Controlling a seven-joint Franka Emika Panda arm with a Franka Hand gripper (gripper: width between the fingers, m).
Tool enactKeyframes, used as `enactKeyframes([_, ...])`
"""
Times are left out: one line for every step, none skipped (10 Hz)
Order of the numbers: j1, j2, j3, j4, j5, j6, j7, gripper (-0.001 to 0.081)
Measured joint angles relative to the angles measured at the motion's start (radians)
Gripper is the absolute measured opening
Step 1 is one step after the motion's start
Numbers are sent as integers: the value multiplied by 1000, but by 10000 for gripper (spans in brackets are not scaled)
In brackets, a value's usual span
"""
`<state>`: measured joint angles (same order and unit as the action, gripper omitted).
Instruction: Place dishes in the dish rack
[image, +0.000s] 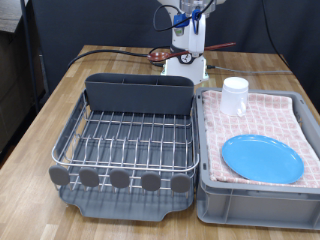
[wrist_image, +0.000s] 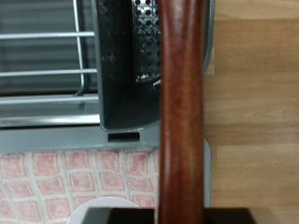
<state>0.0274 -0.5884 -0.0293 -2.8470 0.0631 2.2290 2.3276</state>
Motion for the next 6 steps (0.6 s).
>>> enactKeyframes([9, 0, -37, -8, 38, 12, -50, 96])
enactKeyframes([20, 1, -76, -17, 76, 20, -104, 96])
enactKeyframes([27, 5, -113, -22, 105, 21, -154, 96])
enactKeyframes([31, 12, -144, -25, 126, 21, -196, 96])
enactKeyframes([32, 20, -170, -26, 137, 21, -230, 96])
enactKeyframes([32, 29, -194, -26, 145, 23, -263, 96])
